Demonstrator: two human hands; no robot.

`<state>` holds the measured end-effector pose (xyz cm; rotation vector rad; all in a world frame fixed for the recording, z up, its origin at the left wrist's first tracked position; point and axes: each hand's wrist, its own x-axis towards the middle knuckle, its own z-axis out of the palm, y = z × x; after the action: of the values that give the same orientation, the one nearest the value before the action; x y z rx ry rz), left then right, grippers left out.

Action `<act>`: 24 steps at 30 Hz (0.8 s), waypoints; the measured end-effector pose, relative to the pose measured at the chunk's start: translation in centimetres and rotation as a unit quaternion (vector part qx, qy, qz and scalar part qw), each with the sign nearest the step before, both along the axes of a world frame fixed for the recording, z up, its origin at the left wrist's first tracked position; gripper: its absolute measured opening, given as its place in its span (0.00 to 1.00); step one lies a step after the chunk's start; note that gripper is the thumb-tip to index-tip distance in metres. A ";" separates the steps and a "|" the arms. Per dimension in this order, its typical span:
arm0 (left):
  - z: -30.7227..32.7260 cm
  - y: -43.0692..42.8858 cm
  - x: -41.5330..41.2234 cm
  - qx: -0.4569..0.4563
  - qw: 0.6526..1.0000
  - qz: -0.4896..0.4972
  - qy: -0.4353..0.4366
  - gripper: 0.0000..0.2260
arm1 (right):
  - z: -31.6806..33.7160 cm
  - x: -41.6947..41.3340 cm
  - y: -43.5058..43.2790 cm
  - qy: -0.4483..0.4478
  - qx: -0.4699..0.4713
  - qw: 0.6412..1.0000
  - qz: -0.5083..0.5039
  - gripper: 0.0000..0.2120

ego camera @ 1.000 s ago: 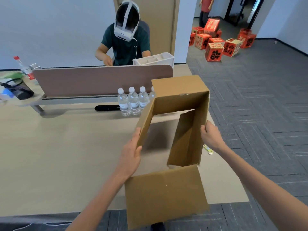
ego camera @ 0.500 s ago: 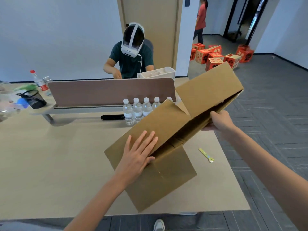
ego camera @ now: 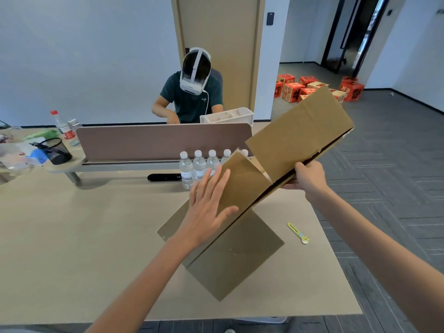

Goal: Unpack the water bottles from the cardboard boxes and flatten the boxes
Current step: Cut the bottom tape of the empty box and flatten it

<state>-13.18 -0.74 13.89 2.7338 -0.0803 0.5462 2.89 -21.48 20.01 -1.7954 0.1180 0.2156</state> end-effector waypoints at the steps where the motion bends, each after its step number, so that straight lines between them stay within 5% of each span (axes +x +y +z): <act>1: 1.3 -0.4 0.9 -0.042 0.999 -0.005 -0.011 0.35 | 0.0 -0.2 0.2 -0.006 -0.014 1.000 0.001 0.09; 5: 6.4 -1.8 5.0 -0.202 0.979 -0.003 -0.023 0.38 | 0.1 -1.0 0.8 -0.031 -0.037 0.999 0.020 0.10; 9: 9.2 -2.3 8.5 -0.240 0.970 0.013 -0.040 0.39 | 0.5 -1.5 1.4 -0.063 -0.058 0.996 0.029 0.11; 15: 11.7 -2.2 11.2 -0.296 0.955 -0.016 0.010 0.24 | 1.1 -2.2 1.7 -0.120 -0.098 0.987 0.045 0.09; 19: 13.3 -3.2 11.7 -0.353 0.934 -0.039 -0.037 0.13 | 1.2 -2.3 1.7 -0.162 -0.143 0.974 0.071 0.06; 24: 13.8 -2.8 10.8 -0.437 0.896 -0.062 -0.052 0.12 | 1.0 -2.0 0.9 -0.216 -0.177 0.956 0.090 0.12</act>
<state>-2.40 -3.55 27.68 1.8073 -0.0239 0.5228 0.88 -20.56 21.00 -2.1710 -0.3410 -0.0799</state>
